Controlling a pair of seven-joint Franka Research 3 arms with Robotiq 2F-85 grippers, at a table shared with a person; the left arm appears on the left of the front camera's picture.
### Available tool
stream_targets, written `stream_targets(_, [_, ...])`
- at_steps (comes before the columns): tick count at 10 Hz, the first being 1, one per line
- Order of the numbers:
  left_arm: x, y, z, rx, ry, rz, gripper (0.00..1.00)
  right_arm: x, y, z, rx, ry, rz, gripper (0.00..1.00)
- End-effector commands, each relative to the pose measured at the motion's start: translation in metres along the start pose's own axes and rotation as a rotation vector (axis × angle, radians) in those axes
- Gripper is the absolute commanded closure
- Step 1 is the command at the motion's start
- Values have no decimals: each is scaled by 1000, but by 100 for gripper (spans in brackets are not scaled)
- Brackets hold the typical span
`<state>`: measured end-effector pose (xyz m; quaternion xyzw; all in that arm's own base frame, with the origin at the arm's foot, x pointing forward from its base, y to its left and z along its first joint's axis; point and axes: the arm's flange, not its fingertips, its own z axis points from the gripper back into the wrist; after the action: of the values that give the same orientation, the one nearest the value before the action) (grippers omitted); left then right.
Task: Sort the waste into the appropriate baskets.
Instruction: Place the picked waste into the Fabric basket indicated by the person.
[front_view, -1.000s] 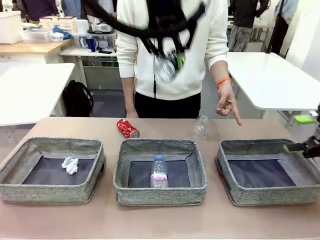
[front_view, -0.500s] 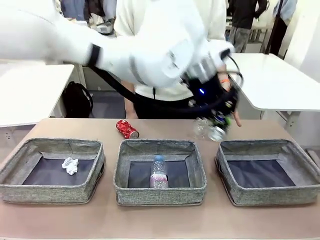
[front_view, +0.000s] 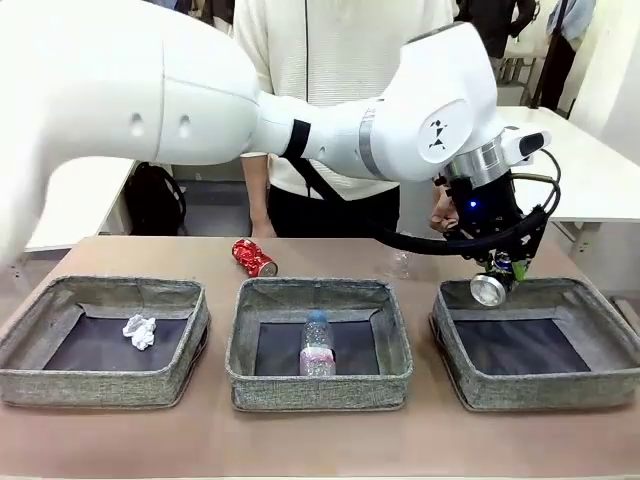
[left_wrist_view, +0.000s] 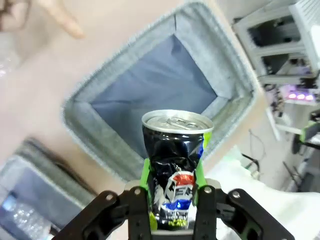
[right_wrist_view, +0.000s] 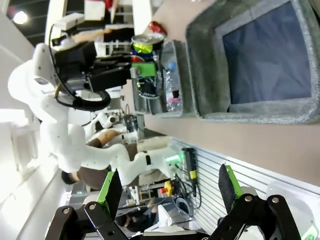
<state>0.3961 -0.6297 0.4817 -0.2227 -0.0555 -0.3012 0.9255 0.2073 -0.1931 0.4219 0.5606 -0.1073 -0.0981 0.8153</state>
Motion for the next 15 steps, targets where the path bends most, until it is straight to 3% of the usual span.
stream_targets(1, [22,-19,0,57,-13,-11,64,-1,0,1,2,0,-5,0])
stream_targets(3, [21,-17,-2,51,2,-6,64,-1,0,1,2,0,-5,0])
stream_targets(4, [21,-17,-2,55,1,-7,57,-1,0,1,2,0,-5,0])
stream_targets(5, [20,-16,-1,65,1,-11,6,-1,0,1,2,0,-5,0])
stream_targets(6, [20,-15,-1,65,-2,-12,0,-1,0,1,2,0,-5,0])
stream_targets(11, [19,-15,2,70,1,-12,0,-1,0,1,2,0,-5,0])
stream_targets(12, [18,-11,9,61,57,-26,0,0,0,0,1,-2,0,0])
stream_targets(13, [9,-2,30,38,98,-22,0,3,0,-6,4,33,16,0])
stream_targets(15, [-37,38,103,-7,86,1,0,26,10,-28,87,75,81,0])
